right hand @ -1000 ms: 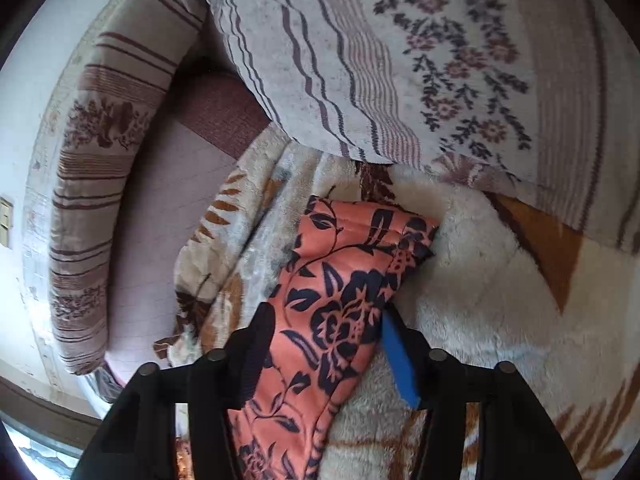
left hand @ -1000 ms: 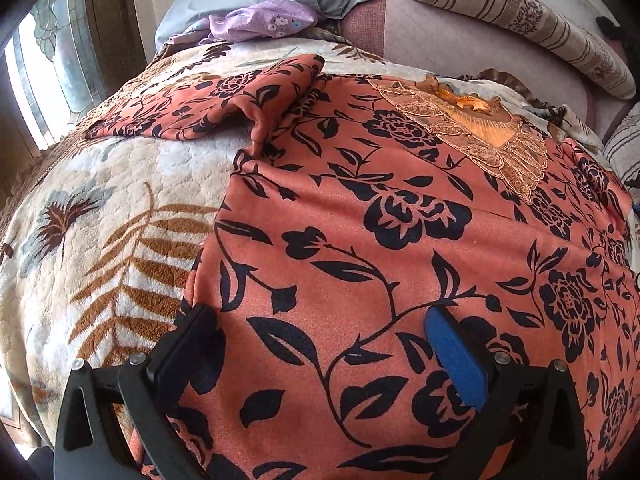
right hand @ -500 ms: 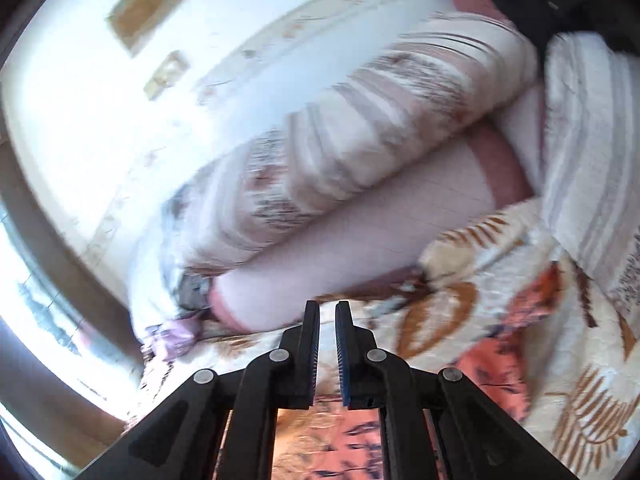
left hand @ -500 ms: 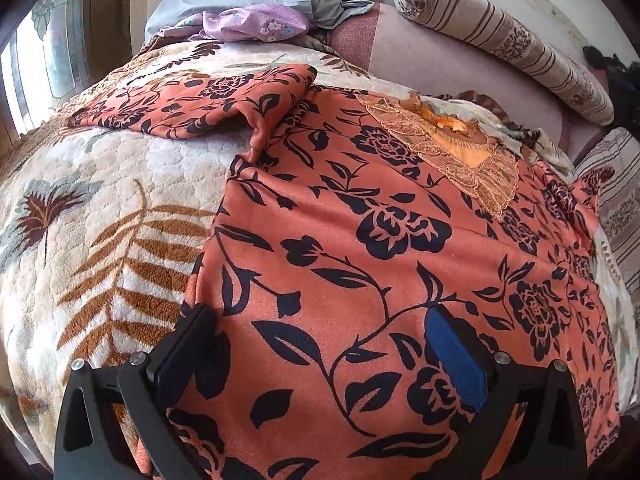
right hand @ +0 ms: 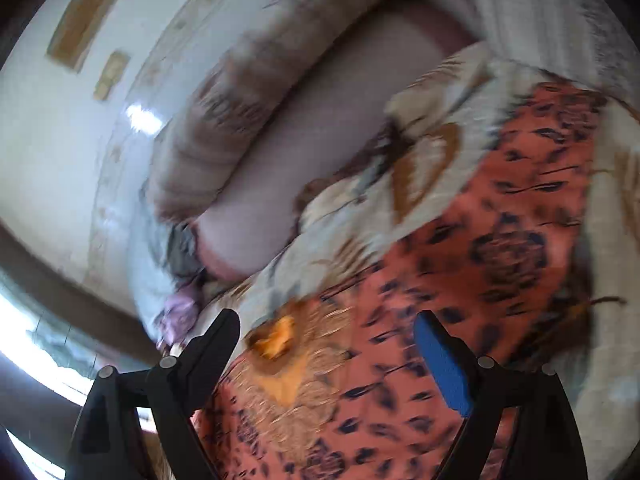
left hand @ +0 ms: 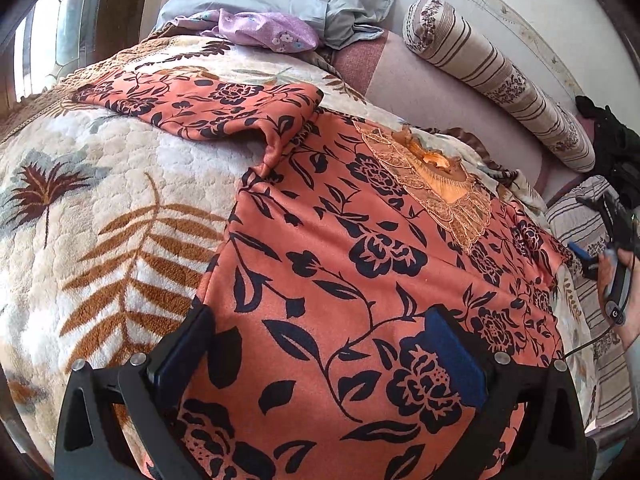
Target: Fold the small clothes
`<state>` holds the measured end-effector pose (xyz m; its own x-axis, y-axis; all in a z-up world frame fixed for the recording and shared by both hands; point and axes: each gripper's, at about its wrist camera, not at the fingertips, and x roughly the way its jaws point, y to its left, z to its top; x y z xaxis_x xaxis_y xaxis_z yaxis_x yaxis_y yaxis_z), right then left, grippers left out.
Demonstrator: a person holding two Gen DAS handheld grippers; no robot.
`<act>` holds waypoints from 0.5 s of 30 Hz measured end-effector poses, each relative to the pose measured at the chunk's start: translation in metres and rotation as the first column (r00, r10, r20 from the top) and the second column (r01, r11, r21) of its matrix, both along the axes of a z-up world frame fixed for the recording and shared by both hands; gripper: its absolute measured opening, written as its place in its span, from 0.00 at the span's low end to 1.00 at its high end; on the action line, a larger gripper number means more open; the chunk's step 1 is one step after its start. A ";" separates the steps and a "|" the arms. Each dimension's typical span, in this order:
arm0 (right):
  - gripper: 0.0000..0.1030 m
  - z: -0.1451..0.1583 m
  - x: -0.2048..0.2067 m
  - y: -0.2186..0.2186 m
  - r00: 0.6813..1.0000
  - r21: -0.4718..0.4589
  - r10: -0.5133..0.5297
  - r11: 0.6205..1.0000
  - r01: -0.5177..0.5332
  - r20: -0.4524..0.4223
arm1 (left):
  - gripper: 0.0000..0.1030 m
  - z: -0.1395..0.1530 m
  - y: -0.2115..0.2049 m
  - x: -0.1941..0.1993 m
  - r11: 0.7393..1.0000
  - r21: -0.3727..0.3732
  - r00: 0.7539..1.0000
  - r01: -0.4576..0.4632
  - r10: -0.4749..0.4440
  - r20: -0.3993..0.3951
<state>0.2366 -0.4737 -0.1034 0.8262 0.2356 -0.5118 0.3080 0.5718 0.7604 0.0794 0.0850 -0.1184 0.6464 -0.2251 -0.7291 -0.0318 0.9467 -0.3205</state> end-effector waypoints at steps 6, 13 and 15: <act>0.68 -0.046 -0.005 -0.156 0.968 0.076 -0.228 0.969 0.237 -0.107 | 1.00 0.003 -0.006 0.009 0.998 0.051 0.998 -0.024 0.021 0.054; 0.49 -0.057 0.066 -0.179 0.971 0.059 -0.182 0.979 0.193 -0.152 | 1.00 -0.008 -0.007 0.019 0.997 0.070 0.999 -0.040 0.038 0.031; 0.09 -0.051 0.079 -0.168 0.971 0.002 -0.138 0.990 0.141 -0.194 | 1.00 -0.008 -0.011 0.018 0.996 0.091 0.999 -0.024 0.021 0.034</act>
<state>0.3154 -0.6418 -0.1544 0.7376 0.1346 -0.6617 0.5253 0.5012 0.6876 0.0976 0.0745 -0.1265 0.6743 -0.1435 -0.7244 -0.0445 0.9713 -0.2339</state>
